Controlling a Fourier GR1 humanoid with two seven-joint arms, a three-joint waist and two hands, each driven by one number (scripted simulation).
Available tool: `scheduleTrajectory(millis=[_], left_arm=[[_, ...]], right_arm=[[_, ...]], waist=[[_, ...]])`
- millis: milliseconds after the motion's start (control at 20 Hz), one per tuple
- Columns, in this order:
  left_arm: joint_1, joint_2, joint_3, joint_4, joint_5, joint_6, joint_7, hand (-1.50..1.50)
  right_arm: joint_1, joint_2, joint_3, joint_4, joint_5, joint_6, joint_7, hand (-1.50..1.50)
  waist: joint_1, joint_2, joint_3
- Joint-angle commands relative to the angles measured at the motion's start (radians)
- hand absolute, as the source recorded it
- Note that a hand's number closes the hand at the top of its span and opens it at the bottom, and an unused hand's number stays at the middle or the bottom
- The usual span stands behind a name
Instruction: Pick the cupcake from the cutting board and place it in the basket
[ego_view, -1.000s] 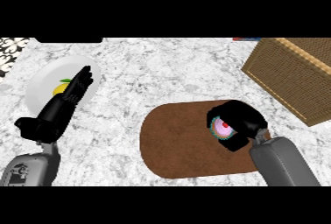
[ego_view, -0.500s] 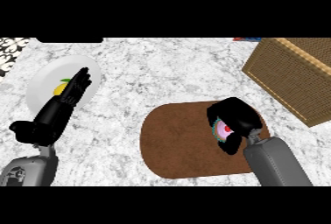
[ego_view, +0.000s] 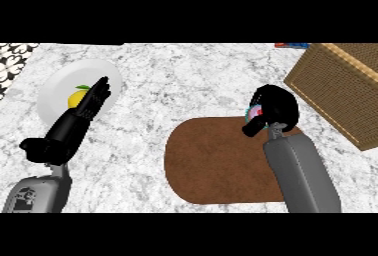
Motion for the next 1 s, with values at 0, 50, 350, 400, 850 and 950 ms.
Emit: scheduleTrajectory(millis=[0, 50, 350, 400, 850, 950], left_arm=[[-0.012, -0.001, -0.011, 0.005, -0.006, -0.006, 0.01, 0.0], [-0.03, -0.032, -0.039, 0.003, -0.023, 0.015, 0.018, 0.0], [-0.027, 0.003, 0.005, -0.007, -0.003, 0.004, 0.019, 0.0], [-0.015, -0.015, -0.012, 0.001, -0.005, 0.005, 0.026, 0.0], [-0.004, 0.029, 0.051, -0.01, 0.024, -0.013, 0.031, 0.0], [-0.001, -0.016, 0.007, 0.0, -0.018, 0.025, 0.025, 0.0]], right_arm=[[-0.093, 0.021, -0.013, 0.074, -0.086, -0.239, 0.179, 1.5], [-0.108, 0.022, 0.053, 0.092, -0.145, -0.307, 0.209, 1.5], [-0.258, 0.022, 0.116, 0.016, -0.119, -0.598, 0.262, 1.5], [-0.298, 0.022, 0.132, 0.009, -0.116, -0.643, 0.293, 1.5], [-0.443, 0.022, 0.141, -0.058, 0.014, -0.613, 0.545, 1.5], [-0.518, 0.022, 0.12, -0.078, 0.062, -0.493, 0.595, 1.5]], waist=[[0.015, 0.002, 0.004], [0.026, 0.003, 0.005], [0.01, -0.008, 0.003], [0.013, -0.008, 0.003], [-0.034, -0.012, 0.002], [-0.043, -0.014, 0.002]])
